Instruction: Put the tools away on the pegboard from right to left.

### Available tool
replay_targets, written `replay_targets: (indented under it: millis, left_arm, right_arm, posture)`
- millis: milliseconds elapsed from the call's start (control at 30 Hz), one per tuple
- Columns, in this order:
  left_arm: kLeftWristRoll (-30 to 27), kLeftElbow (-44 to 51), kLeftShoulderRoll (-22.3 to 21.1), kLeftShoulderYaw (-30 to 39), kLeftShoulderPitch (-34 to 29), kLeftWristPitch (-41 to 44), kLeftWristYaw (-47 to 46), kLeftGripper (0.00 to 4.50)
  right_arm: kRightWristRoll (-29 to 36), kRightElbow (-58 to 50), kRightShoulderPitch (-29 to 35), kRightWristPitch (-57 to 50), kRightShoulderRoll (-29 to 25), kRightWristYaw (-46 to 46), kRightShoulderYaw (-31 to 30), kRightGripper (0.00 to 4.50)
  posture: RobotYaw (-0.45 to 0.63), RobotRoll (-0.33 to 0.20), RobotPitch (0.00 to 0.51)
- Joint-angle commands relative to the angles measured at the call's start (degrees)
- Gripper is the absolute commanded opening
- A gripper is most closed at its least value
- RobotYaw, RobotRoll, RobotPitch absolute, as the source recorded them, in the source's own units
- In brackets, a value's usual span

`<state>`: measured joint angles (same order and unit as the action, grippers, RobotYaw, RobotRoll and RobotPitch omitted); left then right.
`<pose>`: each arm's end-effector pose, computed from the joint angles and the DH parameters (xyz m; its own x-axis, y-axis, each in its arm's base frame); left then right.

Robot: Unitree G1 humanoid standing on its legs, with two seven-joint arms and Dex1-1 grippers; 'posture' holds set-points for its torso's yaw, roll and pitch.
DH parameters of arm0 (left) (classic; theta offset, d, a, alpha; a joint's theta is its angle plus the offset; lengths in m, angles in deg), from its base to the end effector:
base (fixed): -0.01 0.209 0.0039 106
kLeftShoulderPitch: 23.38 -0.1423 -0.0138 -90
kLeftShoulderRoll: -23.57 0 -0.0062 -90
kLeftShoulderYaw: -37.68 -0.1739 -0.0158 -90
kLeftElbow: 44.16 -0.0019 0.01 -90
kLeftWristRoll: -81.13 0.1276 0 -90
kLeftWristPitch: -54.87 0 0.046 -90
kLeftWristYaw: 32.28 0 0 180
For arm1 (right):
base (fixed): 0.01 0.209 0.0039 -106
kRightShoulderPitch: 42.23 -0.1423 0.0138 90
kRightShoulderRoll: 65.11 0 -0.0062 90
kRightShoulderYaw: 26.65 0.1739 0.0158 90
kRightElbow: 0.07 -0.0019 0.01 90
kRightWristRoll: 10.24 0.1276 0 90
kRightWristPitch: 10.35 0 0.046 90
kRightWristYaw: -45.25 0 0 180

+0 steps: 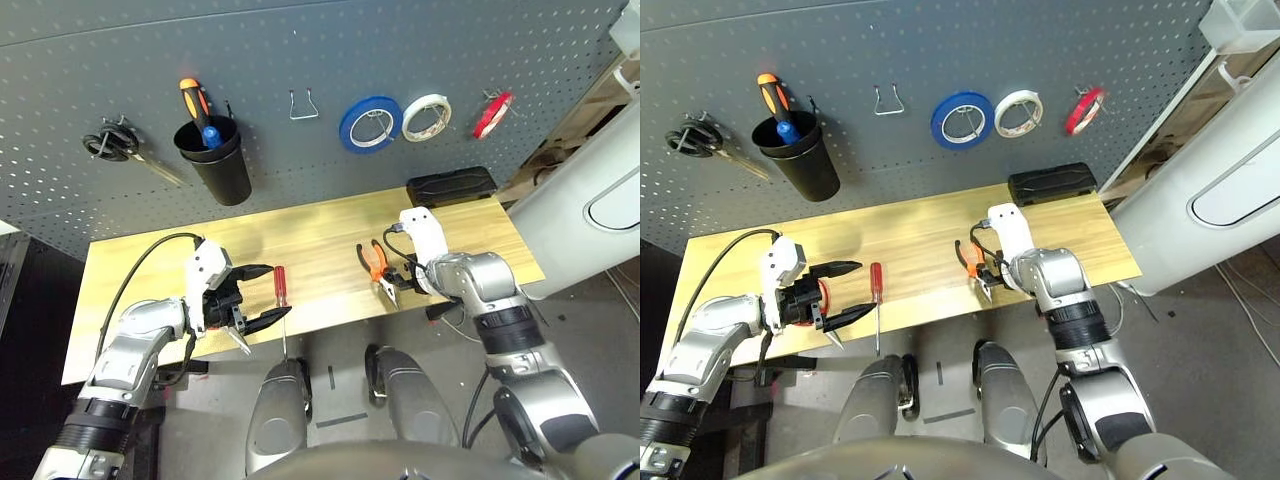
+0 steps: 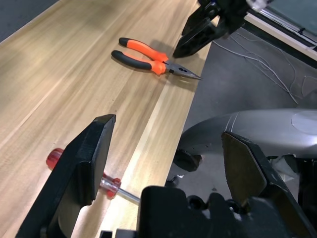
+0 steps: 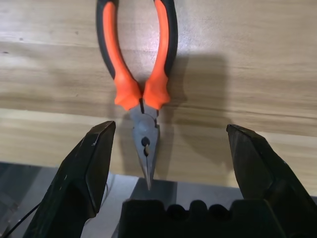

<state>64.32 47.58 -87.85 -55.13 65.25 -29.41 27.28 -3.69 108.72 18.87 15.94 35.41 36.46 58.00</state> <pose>0.1888 0.2510 0.0838 0.4530 -0.8141 -0.3633 0.8849 0.4602 0.0722 0.2593 -0.1288 0.0630 0.5301 0.2175 -0.8196 -0.2723 0.9590 0.0784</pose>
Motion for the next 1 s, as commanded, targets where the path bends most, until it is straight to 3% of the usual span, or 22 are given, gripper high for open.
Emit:
replay_targets:
  millis: [33, 400, 633, 700, 867, 1000]
  left_arm:
    - [-0.3, 2.7, -0.4, -0.3, -1.2, 1.6, -0.2, 4.50]
    - [-2.4, 11.0, -0.2, 1.6, -4.4, 7.1, -3.5, 4.50]
    - [-2.3, 12.3, -0.3, 2.4, -5.6, 7.5, -4.4, 4.50]
    - [-2.2, 12.3, -0.1, 2.6, -5.6, 7.4, -4.8, 4.50]
    - [-3.4, 12.4, 0.5, 4.2, -5.6, 6.9, -5.6, 4.50]
    - [-6.0, 12.9, 0.0, 7.5, -6.0, 7.3, -5.3, 4.50]
  right_arm:
    - [-1.3, 5.9, -1.1, 4.5, 1.4, 1.2, 0.1, 4.48]
    - [-3.7, 27.1, -8.2, 16.9, 5.1, 0.3, -0.2, 4.48]
    - [-4.2, 38.3, -11.9, 23.0, 6.5, 0.8, 1.5, 2.10]
    - [-4.4, 40.0, -12.4, 24.6, 6.6, 0.7, 1.9, 2.08]
    - [-4.6, 35.6, -12.0, 25.5, 5.9, -1.6, 1.6, 2.08]
    - [-3.7, 16.3, -8.6, 17.0, 2.7, -6.4, -0.5, 2.08]
  posture:
    - [-0.01, 0.000, 0.229]
    - [0.05, 0.000, 0.218]
    - [0.06, 0.000, 0.211]
    - [0.07, 0.000, 0.206]
    - [0.07, 0.000, 0.183]
    - [0.06, 0.000, 0.166]
